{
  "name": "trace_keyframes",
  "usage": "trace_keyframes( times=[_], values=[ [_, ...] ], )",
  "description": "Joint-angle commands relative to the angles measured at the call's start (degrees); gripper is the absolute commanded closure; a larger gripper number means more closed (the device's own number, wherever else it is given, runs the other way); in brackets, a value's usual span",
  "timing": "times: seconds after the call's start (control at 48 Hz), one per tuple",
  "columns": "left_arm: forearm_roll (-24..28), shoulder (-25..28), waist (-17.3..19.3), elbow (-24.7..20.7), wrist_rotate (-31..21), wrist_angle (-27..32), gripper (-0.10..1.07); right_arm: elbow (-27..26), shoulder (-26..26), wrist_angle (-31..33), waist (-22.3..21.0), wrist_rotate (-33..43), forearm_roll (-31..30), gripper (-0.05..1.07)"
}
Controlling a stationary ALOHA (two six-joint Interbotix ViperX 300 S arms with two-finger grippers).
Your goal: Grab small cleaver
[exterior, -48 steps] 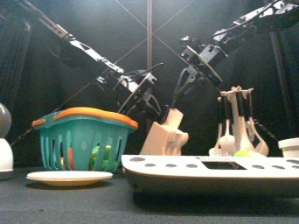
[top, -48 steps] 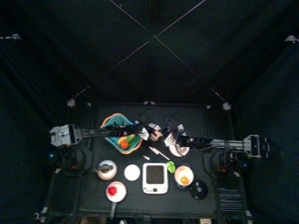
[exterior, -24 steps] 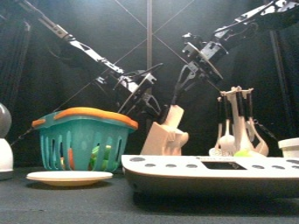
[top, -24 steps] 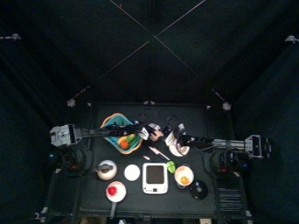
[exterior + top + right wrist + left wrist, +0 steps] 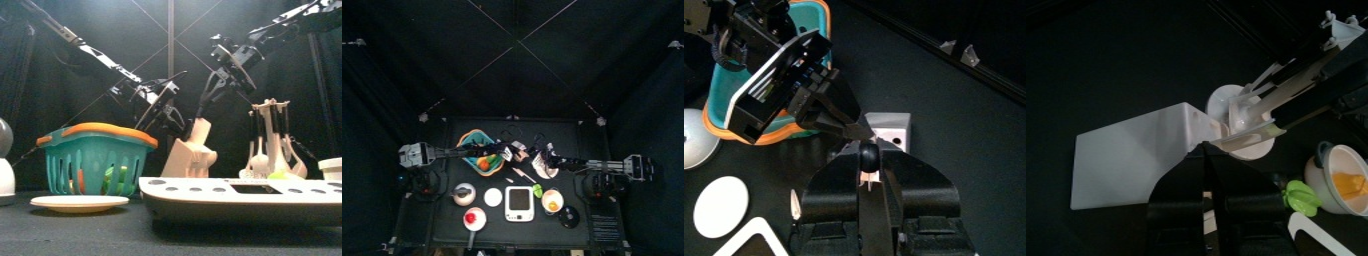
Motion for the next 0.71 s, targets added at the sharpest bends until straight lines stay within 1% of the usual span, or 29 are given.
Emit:
trace_keyframes(
  times=[0.0,0.229,0.375,0.479,0.562,0.688],
  values=[
    [-0.09,0.09,0.44,-0.18,0.09,2.11,0.62,-2.2,-0.88,-0.62,-0.35,0.18,-0.26,0.65],
    [-0.44,1.05,1.67,-0.44,0.09,2.29,0.62,-3.16,-0.88,-1.58,0.35,0.18,-0.79,0.65],
    [-0.35,1.05,1.93,-0.44,0.0,2.29,0.62,-3.78,-0.26,-5.36,0.7,0.18,-0.79,0.65],
    [-0.44,1.41,2.02,-0.79,0.0,2.29,0.62,-4.57,1.49,-7.91,0.7,0.18,-0.79,0.65],
    [-0.44,1.41,2.11,-0.7,0.0,2.29,0.62,-5.1,2.46,-8.26,0.7,0.09,-0.79,0.65],
    [-0.35,1.41,2.11,-0.53,0.0,2.29,0.62,-4.75,1.85,-8.26,0.79,0.09,-0.79,0.65]
  ],
)
